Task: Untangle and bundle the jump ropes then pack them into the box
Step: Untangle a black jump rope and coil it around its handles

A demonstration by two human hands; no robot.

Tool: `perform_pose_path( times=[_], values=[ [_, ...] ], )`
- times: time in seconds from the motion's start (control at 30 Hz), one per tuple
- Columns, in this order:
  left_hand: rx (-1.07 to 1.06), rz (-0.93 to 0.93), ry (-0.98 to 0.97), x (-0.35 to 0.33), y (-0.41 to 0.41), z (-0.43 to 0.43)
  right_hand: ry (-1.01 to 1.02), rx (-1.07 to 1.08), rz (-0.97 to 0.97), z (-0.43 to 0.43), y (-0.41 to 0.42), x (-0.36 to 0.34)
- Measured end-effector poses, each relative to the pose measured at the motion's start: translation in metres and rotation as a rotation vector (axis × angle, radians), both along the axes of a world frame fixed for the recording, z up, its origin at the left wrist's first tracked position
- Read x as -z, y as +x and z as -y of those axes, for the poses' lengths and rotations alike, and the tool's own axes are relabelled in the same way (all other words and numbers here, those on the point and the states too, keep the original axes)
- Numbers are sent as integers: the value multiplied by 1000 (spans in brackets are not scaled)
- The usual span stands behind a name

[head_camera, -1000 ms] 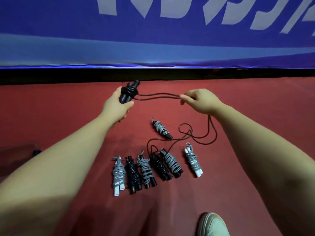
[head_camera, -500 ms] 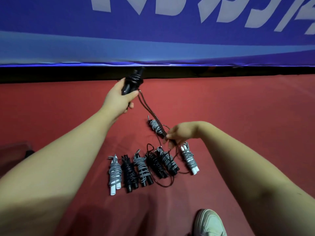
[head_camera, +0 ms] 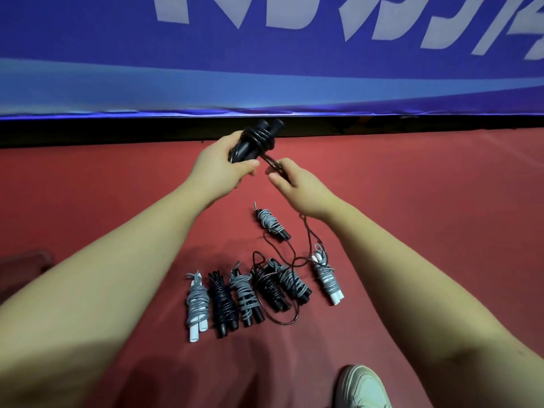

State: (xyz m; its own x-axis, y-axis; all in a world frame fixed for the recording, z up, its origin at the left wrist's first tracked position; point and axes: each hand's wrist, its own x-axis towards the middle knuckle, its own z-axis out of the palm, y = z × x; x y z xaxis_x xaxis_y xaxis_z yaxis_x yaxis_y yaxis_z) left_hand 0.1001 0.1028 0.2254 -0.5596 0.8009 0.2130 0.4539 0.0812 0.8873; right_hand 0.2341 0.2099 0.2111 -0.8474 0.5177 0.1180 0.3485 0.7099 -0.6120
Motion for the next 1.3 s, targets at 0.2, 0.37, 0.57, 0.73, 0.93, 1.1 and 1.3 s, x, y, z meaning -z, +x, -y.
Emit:
perform_pose_path(
  times=[0.2,0.37,0.57,0.73,0.93,1.1,1.3],
  values=[
    [-184,220,-33,7,-15,4,398,47,207,32,-10,5],
    [-153,-201,-344,11,-31,17,775,36,211,31,-7,-23],
    [126,-460,-667,16,-21,24,1037,-354,328,37,-8,-52],
    [390,-571,-843,19,0,30,994,-400,325,33,-14,-44],
    [470,-523,-757,15,1,43,749,-284,239,10,-9,-21],
    [529,-315,-544,9,6,54,327,-268,140,6,1,4],
    [560,232,-300,-8,13,58,204,-16,170,6,-7,36]
  ],
)
